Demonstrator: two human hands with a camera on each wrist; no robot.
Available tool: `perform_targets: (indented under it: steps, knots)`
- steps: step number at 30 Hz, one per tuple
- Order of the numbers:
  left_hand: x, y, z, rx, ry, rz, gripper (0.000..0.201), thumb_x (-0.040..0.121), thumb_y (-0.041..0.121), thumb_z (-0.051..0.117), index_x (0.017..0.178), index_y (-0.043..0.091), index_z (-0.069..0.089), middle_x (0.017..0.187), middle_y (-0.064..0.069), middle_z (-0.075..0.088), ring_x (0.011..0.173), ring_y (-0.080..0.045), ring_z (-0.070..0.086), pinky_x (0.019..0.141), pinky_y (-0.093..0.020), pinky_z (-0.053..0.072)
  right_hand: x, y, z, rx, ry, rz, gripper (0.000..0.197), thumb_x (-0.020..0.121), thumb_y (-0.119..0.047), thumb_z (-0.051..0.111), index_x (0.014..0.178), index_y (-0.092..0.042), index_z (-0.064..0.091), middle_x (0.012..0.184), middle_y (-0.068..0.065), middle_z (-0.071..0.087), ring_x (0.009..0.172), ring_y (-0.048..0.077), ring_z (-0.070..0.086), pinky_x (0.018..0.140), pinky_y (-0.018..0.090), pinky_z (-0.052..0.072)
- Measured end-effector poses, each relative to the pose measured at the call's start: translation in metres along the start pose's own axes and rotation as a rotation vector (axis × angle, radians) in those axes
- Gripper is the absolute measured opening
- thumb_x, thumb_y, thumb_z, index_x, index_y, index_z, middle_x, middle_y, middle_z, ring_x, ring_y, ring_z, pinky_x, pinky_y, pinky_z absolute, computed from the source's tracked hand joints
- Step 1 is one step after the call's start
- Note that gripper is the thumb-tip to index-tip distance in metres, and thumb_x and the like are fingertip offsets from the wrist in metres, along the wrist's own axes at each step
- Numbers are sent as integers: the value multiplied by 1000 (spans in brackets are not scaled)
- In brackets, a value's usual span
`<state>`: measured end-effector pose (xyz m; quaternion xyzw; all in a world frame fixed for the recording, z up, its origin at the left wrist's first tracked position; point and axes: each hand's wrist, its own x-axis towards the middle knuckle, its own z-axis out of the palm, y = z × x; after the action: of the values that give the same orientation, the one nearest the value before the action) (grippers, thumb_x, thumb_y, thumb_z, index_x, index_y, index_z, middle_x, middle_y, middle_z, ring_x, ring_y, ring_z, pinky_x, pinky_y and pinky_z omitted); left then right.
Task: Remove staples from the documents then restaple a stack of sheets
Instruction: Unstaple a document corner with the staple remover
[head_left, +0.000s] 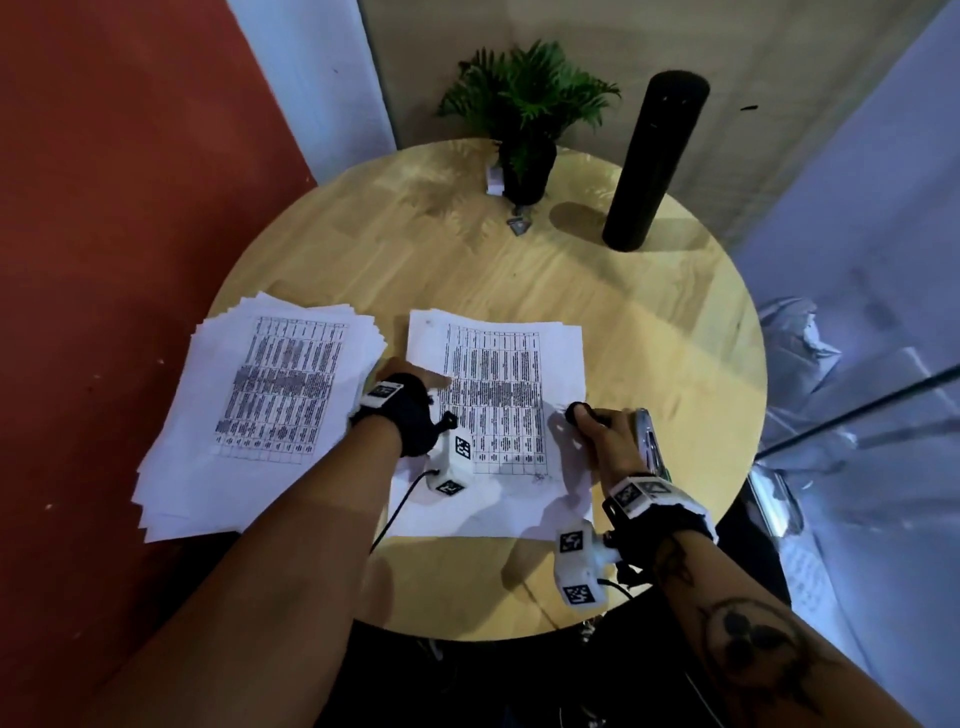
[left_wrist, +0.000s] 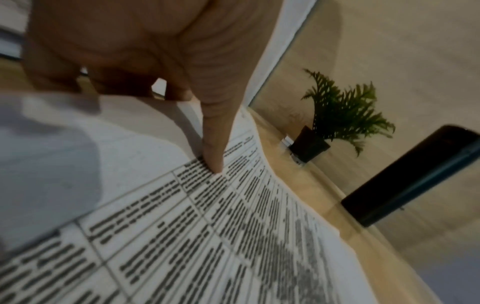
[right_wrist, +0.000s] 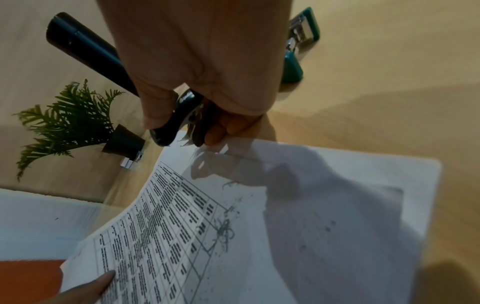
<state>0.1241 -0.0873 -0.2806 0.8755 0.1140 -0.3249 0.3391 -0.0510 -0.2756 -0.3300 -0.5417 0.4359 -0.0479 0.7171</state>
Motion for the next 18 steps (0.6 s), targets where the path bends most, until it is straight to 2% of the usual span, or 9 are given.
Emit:
perform_targets:
  steps: [3,6,8,10,11,13,15,17,18]
  knots:
    - [13,-1,-10,-191,-73,-18,49,74,17,79,117,2,60,114,-13,64,104,-31,58,82,-35,46,-3,-2,0,12,-1,-4,35,88,-17,63,113,7,57,104,15,62,88,21,57,65,24,45]
    - [17,-14,-17,-157,-162,-60,60,81,15,73,132,-3,48,137,-14,50,127,-34,46,93,-34,40,-3,-1,-1,9,29,-11,37,88,-18,64,114,7,55,98,9,62,86,18,57,65,23,44]
    - [14,-24,-18,-182,-211,-32,76,70,15,81,135,-2,45,138,-11,49,128,-33,46,99,-34,38,-4,-1,0,5,32,-5,38,87,-17,65,114,7,55,92,7,60,84,17,57,66,23,45]
    - [7,-29,-17,-288,-170,105,82,67,2,81,139,5,42,137,-9,50,123,-26,50,106,-41,38,-4,-3,0,5,27,20,36,87,-18,65,112,6,55,95,9,60,88,20,57,63,23,47]
    - [4,-30,-17,-290,-118,177,76,71,-4,76,138,7,43,133,-7,52,120,-24,52,107,-42,38,-6,-5,0,-9,17,31,36,87,-19,64,111,6,55,98,10,61,90,22,57,62,23,48]
    - [-11,-26,-19,-215,-9,300,59,75,0,74,130,3,52,126,-14,58,116,-25,56,103,-43,42,-9,-12,-3,-32,2,40,39,86,-24,65,113,4,59,101,13,63,92,25,59,66,26,46]
    - [-26,-21,-24,-317,30,383,44,77,-1,72,119,-6,59,118,-21,61,104,-25,62,99,-43,45,-19,-25,-7,-16,-9,9,34,85,-21,66,110,1,62,91,9,65,79,19,62,64,24,45]
    - [-39,-20,-33,-422,46,435,36,78,-6,69,113,-8,61,103,-18,67,79,-13,66,92,-38,46,-33,-45,-9,6,-53,-58,20,84,-15,66,104,-10,62,84,1,65,69,9,60,61,21,42]
    - [-45,-20,-38,-455,44,452,33,77,-7,69,110,-5,63,90,-10,71,69,-6,66,89,-37,46,-43,-57,-9,-1,-82,-105,17,83,-13,66,100,-15,62,86,-1,65,72,8,59,64,22,40]
